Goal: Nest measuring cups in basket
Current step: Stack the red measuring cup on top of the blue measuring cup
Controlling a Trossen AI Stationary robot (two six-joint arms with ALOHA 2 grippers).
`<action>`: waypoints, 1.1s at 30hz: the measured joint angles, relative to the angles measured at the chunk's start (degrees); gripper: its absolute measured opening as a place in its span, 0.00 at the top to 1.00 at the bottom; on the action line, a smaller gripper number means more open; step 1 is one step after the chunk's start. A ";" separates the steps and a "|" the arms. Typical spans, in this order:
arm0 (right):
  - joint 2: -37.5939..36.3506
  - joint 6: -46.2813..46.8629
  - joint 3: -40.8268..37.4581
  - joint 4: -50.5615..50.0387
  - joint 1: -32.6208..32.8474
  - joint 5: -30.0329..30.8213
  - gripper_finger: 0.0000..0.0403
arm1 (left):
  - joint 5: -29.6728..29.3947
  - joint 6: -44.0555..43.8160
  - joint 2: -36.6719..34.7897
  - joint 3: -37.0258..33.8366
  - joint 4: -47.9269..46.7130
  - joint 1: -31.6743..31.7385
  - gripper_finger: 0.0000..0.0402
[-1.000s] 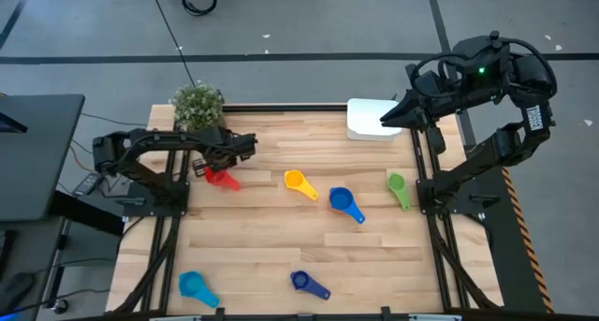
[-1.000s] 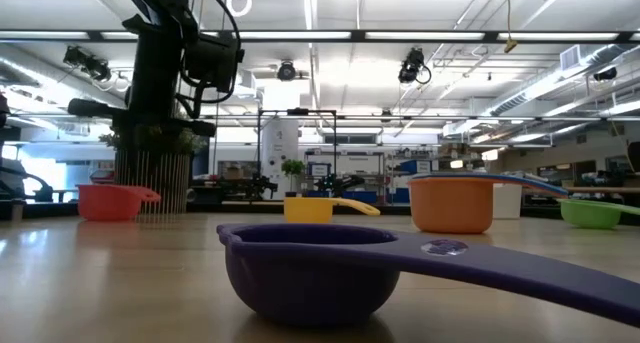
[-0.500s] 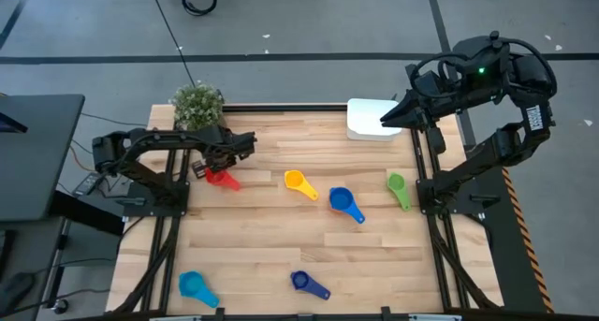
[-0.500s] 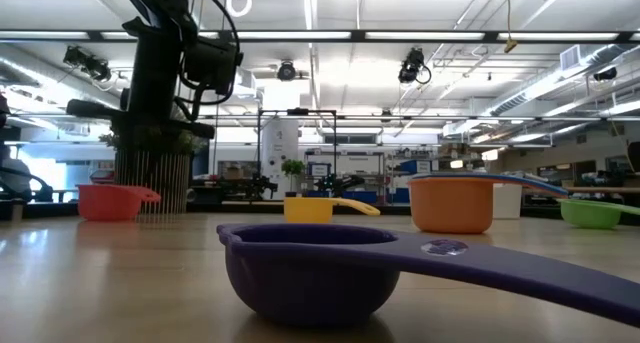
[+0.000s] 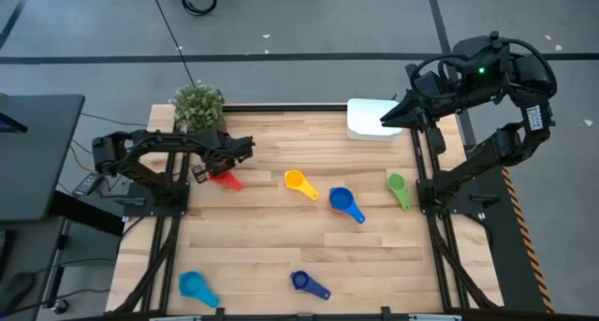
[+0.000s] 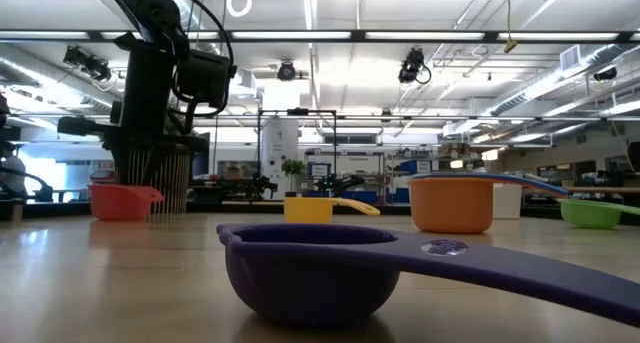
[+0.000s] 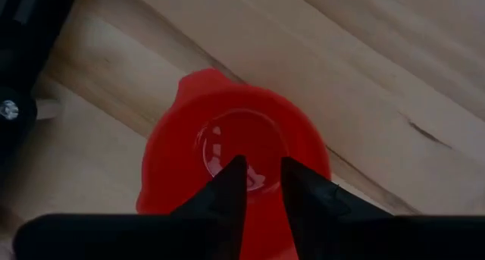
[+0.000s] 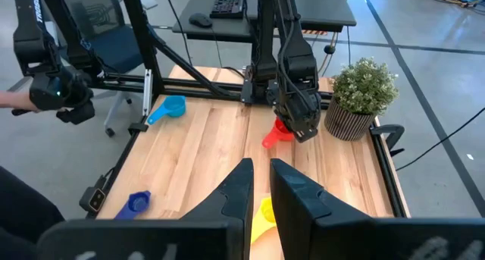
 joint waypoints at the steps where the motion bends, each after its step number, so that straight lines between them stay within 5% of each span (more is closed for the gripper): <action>1: 0.00 0.00 0.00 0.00 0.00 0.00 0.87 | -0.12 0.01 -0.09 0.09 -0.15 0.00 0.78; 7: 0.00 0.00 0.00 0.02 0.00 0.00 0.87 | -0.13 9.32 -0.87 3.22 -3.62 0.00 0.78; 14: 0.00 0.00 0.01 0.02 0.00 0.00 0.87 | 1.75 36.90 -2.87 9.32 -13.15 -1.38 0.78; 20: 0.00 0.00 0.02 0.07 0.00 0.00 0.87 | 3.88 53.12 -3.29 7.95 -16.15 -4.01 0.78; 33: 0.00 0.00 0.02 3.15 0.00 0.00 0.87 | 3.20 62.01 -3.31 5.43 -13.50 -7.18 0.78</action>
